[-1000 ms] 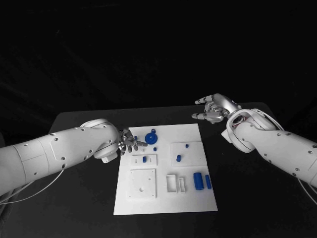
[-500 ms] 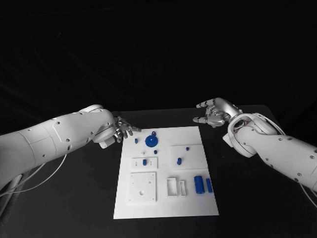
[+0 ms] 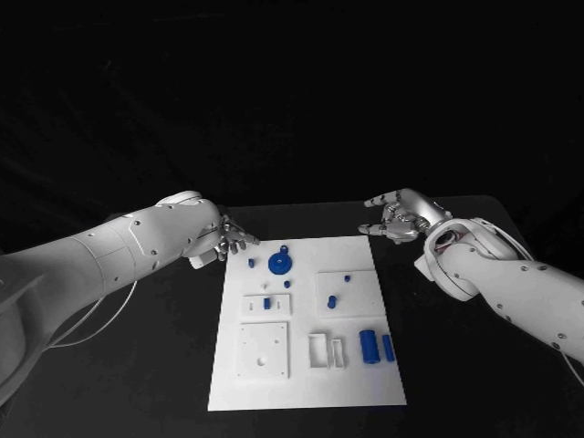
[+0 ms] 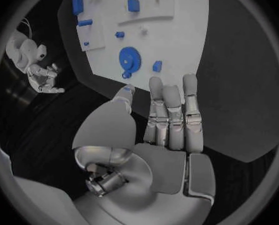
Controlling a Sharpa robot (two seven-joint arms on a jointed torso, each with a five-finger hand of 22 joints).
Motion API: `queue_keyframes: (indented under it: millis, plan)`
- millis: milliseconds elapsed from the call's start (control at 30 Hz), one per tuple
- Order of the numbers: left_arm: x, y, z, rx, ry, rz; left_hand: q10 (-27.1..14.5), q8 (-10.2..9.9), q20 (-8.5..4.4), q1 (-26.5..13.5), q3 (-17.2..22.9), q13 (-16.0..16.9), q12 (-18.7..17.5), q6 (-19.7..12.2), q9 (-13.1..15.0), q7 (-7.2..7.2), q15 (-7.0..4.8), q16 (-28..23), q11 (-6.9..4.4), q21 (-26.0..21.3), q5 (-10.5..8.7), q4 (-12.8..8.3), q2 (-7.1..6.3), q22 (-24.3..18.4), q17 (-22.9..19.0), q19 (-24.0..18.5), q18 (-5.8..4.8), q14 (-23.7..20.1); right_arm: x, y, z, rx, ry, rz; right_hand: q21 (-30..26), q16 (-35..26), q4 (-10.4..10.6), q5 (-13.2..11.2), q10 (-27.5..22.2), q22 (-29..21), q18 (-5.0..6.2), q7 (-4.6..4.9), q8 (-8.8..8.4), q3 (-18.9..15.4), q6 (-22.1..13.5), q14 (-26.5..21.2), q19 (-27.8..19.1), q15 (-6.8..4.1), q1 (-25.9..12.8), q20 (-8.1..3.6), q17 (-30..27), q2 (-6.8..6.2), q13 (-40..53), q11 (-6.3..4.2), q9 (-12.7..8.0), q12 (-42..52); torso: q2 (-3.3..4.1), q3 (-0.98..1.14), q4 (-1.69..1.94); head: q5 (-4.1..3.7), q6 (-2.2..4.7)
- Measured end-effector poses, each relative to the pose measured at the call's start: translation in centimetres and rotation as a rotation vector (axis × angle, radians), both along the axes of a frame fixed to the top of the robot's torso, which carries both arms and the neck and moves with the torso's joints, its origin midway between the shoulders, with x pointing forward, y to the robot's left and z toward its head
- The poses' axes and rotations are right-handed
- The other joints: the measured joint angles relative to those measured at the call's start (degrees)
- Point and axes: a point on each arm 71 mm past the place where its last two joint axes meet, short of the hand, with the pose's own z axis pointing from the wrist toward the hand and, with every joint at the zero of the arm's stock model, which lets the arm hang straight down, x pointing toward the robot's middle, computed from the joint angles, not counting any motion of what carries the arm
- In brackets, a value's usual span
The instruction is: Assemble the parts on the task board
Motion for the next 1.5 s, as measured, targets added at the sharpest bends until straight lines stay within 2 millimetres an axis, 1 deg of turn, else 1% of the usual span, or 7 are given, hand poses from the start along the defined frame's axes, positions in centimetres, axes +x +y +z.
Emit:
queue_keyframes:
  millis: [67,167,367,567,767,1000,1500]
  plan:
    - [0.1,0.2,-0.3,0.012,0.003,-0.005,-0.3,2.0,0.00,0.0,0.0,0.0,0.4,-0.7,2.6,-0.23,-0.07,0.5,-0.26,0.0,0.00,0.3,0.00,0.0,-0.2,0.0,0.00,-0.1,0.0,0.0,0.0,0.000,-0.001,0.001,0.0,0.0,0.0,0.0,0.0,0.0,0.00,0.00,0.00,0.0,0.0,0.0,0.0,0.00,0.0,0.00,0.0,0.00,0.0,0.00,0.0,0.0,0.20,0.00,-0.13,0.13,0.08]
    - [0.2,0.5,-0.6,0.025,0.006,-0.011,-0.3,3.4,0.00,0.0,0.2,0.0,0.6,-0.9,5.1,-0.35,-0.07,0.5,-0.31,0.0,0.00,0.9,0.00,0.0,-0.3,0.0,0.00,-0.1,-0.1,0.0,0.1,0.000,-0.002,0.003,0.0,0.0,0.0,0.0,0.0,0.0,0.00,0.00,0.00,0.0,0.0,0.0,0.0,0.00,0.0,0.00,0.0,0.00,0.0,0.00,0.0,0.0,0.43,0.00,-0.28,0.21,0.24]
    - [0.4,0.7,-0.9,0.042,0.009,-0.024,-0.3,3.8,0.00,-0.5,0.5,0.0,0.8,-1.1,6.8,-0.52,-0.07,0.9,-0.31,0.0,-0.27,1.9,-0.55,0.0,-0.4,0.0,0.00,-0.1,-0.1,0.0,0.2,0.001,-0.004,0.003,0.0,0.0,0.0,0.0,0.0,0.0,0.00,0.00,0.00,0.0,0.0,0.0,0.0,0.00,0.0,0.00,0.0,0.00,0.0,0.00,0.0,0.0,0.82,0.00,-0.53,0.22,0.40]
    - [0.4,0.7,-1.3,0.052,0.019,-0.037,-0.5,3.7,0.00,-1.0,1.3,-0.1,0.8,-1.1,7.2,-0.52,-0.08,0.9,-0.10,0.0,-0.88,3.5,-1.77,0.0,-0.6,0.0,0.00,-0.5,-0.2,0.1,0.4,0.003,-0.007,0.005,0.0,0.0,0.0,0.0,0.0,0.0,0.04,0.00,0.00,0.0,0.0,0.0,0.0,0.00,0.0,0.00,0.0,0.00,0.0,0.00,0.0,0.0,0.98,0.00,-0.65,0.18,0.45]
    - [0.3,0.7,-1.7,0.056,0.033,-0.049,-0.5,2.8,0.21,-1.1,1.7,-0.2,0.8,-1.1,7.2,-0.52,0.12,1.1,-0.10,0.0,-1.46,4.7,-2.50,0.0,-0.7,-0.2,0.00,-0.7,-0.1,0.1,0.4,0.004,-0.008,0.005,0.0,0.0,0.0,0.0,0.0,0.0,0.64,-0.01,0.00,0.0,0.0,0.0,0.0,0.00,0.0,0.00,0.0,0.00,-0.1,0.00,0.0,0.0,0.99,-0.04,-0.62,-0.09,0.34]
    - [0.2,0.7,-1.9,0.056,0.048,-0.060,-0.7,2.3,0.21,-1.1,1.8,-0.3,0.8,-1.1,6.9,-0.52,0.12,1.1,0.10,0.0,-1.77,5.3,-2.51,0.0,-0.8,-0.2,0.00,-0.7,-0.1,0.1,0.5,0.004,-0.009,0.005,0.0,0.0,0.1,0.0,0.0,0.0,0.65,-0.01,0.00,0.1,0.0,0.0,0.0,0.00,0.0,0.00,0.0,0.00,-0.1,0.00,0.0,0.0,0.99,-0.07,-0.54,-0.25,0.28]
    - [-0.1,0.6,-2.6,0.061,0.084,-0.076,-1.1,1.2,0.41,-1.2,1.3,-0.4,0.8,-0.9,6.2,-0.31,0.15,1.1,0.15,0.0,-2.00,4.8,-2.50,0.0,-1.0,-0.4,0.00,-1.1,-0.1,0.1,0.5,0.005,-0.009,0.005,0.0,0.0,0.2,0.0,0.0,0.0,0.61,-0.01,0.00,0.2,0.0,0.0,0.0,0.00,0.0,0.00,0.0,0.00,-0.1,0.00,0.0,0.0,1.04,-0.10,-0.57,-0.36,0.33]
